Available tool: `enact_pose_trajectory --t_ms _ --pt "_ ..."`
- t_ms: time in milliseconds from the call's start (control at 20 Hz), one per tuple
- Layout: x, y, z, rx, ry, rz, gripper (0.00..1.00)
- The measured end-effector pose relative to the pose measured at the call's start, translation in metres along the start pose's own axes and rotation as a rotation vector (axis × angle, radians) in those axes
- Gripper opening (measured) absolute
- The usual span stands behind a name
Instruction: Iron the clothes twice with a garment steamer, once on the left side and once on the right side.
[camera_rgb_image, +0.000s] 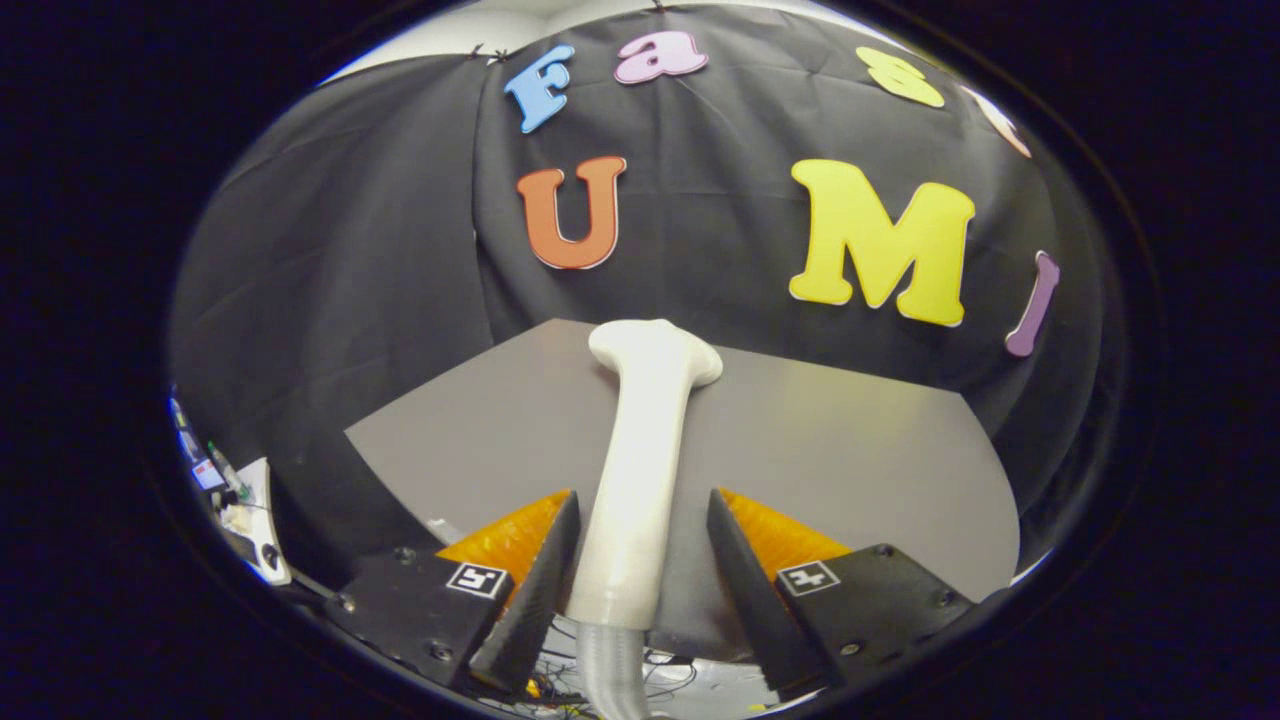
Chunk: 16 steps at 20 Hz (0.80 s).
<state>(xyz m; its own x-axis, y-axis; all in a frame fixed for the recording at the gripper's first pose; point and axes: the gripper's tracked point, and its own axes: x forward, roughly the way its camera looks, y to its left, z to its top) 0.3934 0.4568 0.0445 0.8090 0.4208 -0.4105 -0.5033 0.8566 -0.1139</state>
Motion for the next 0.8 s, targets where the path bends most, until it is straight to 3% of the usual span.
enact_pose_trajectory --t_ms 250,350,400,600,800 --pt "0.003 0.002 0.001 0.048 -0.020 0.000 0.74" --pt "0.006 0.006 0.002 0.082 -0.012 0.005 0.64" --pt "0.004 0.005 0.004 0.099 -0.015 0.002 0.51" --pt "0.007 0.009 0.006 0.098 0.003 0.002 0.38" --pt "-0.006 0.008 0.008 0.159 -0.004 0.019 0.36"
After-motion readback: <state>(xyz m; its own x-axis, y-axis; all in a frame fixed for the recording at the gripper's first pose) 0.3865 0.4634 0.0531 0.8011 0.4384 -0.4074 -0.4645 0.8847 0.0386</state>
